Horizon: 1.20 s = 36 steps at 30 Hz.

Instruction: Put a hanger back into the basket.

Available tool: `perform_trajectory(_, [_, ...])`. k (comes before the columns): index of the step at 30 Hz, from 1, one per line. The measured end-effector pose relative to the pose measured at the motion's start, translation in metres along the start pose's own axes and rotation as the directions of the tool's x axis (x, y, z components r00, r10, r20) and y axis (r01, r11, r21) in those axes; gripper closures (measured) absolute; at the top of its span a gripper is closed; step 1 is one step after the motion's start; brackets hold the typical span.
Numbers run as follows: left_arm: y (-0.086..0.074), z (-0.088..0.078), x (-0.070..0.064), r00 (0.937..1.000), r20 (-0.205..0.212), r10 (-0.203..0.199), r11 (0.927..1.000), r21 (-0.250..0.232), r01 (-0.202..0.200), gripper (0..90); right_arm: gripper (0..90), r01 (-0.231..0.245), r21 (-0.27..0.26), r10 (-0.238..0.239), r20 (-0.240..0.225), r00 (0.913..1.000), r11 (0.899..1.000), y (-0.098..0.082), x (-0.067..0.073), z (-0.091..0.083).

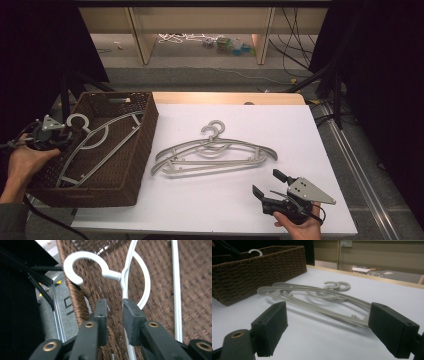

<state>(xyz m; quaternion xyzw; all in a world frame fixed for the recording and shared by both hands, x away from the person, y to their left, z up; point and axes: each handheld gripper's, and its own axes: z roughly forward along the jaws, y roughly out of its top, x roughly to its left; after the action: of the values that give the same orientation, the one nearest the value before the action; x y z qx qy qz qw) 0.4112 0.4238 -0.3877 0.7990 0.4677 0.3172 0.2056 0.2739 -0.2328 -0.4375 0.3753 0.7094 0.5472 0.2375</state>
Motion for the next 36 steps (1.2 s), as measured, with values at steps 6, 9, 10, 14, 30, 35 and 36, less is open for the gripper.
perform_trajectory(6, [0.011,-0.028,-0.003,0.9972,0.009,-0.075,0.9937,-0.083,0.075,56.7,16.6,0.005,-0.01,-0.005,0.012,0.9999,1.0,0.0,0.0,0.0])
perform_trajectory(9, [0.018,-0.047,-0.015,0.9952,0.033,-0.092,0.9857,-0.139,0.096,51.4,16.6,0.006,-0.002,-0.006,0.008,1.0,1.0,0.0,0.0,-0.001])
perform_trajectory(10, [0.021,-0.054,-0.02,0.9946,0.039,-0.096,0.9821,-0.159,0.101,48.9,16.6,0.004,-0.006,-0.004,0.006,1.0,1.0,0.0,0.0,-0.001])
perform_trajectory(14, [0.029,-0.072,-0.041,0.9852,0.108,-0.133,0.9597,-0.234,0.155,38.5,16.6,-0.005,-0.007,0.005,-0.002,1.0,1.0,0.0,0.001,0.0])
perform_trajectory(30, [0.048,-0.104,-0.127,0.9316,0.337,-0.137,0.8567,-0.432,0.282,28.0,16.6,-0.004,-0.021,0.004,-0.001,1.0,1.0,0.0,0.001,0.0])
perform_trajectory(35, [0.053,-0.102,-0.147,0.9195,0.379,-0.106,0.8369,-0.466,0.288,27.1,16.6,0.006,0.001,-0.006,0.011,0.9999,1.0,0.001,0.0,-0.002])
perform_trajectory(36, [0.054,-0.101,-0.156,0.9106,0.399,-0.108,0.8248,-0.475,0.306,27.1,16.6,-0.002,-0.021,0.002,0.001,1.0,1.0,0.001,0.0,0.0])
